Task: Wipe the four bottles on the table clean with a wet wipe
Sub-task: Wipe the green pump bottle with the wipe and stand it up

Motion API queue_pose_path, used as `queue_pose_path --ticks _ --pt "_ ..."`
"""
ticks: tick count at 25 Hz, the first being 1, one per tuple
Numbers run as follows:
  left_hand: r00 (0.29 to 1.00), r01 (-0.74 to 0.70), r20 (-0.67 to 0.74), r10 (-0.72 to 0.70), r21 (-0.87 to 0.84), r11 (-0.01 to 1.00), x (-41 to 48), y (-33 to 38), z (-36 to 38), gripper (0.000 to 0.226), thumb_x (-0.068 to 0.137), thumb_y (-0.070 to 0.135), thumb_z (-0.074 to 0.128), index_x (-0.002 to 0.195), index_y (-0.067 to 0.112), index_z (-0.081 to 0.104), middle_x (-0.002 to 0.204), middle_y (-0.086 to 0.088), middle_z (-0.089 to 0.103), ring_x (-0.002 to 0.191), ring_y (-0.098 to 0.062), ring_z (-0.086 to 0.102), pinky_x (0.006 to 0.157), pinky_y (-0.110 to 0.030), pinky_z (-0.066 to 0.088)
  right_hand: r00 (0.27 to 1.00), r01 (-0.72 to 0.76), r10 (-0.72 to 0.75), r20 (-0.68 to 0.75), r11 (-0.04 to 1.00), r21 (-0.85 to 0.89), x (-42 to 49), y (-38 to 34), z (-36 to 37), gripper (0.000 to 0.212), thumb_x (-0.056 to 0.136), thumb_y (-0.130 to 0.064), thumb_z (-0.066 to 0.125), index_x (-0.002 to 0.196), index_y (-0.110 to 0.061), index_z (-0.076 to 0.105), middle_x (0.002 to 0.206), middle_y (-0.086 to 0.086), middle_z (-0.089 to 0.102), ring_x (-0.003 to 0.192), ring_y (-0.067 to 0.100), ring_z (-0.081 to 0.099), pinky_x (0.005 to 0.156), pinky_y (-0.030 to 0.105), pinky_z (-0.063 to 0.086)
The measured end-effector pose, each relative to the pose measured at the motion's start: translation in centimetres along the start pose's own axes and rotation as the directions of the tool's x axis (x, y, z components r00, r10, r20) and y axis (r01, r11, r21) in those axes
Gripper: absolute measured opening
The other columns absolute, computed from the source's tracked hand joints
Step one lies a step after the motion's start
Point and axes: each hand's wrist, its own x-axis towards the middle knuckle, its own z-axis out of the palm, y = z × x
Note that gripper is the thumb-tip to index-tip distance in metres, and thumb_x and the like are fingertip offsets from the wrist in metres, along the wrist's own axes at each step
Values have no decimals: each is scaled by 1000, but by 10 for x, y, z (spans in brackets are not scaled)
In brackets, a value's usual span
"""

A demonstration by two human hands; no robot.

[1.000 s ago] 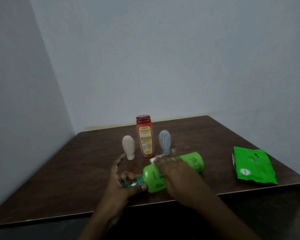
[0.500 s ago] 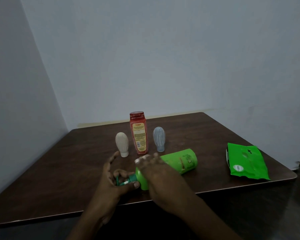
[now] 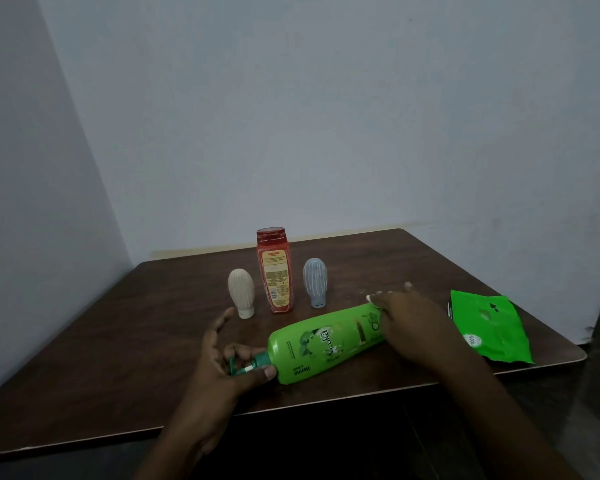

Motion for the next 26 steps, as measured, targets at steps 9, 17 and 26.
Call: queue_pose_path --ticks 9,17,26 --pt "1000 15 -12 -14 35 999 -1 5 1 117 53 -11 85 149 39 39 75 -8 69 93 -33 74 90 -48 59 924 383 -378 -65 916 116 -27 -87 14 60 91 -6 37 150 -17 32 156 6 34 146 22 25 118 26 8" --pt "999 39 -17 -39 13 999 -1 2 3 108 63 -14 84 148 35 40 77 -14 62 78 -30 68 78 -43 62 945 326 -323 -43 941 94 -30 -82 10 64 92 -5 40 152 -23 27 158 0 31 147 19 22 119 31 11" --pt "997 70 -26 -72 -91 993 2 0 2 98 69 -20 80 141 35 45 76 -14 55 76 -30 63 71 -44 64 984 140 -128 -126 987 85 -5 1 32 58 89 -10 39 146 -21 43 152 0 43 140 16 39 118 27 12"
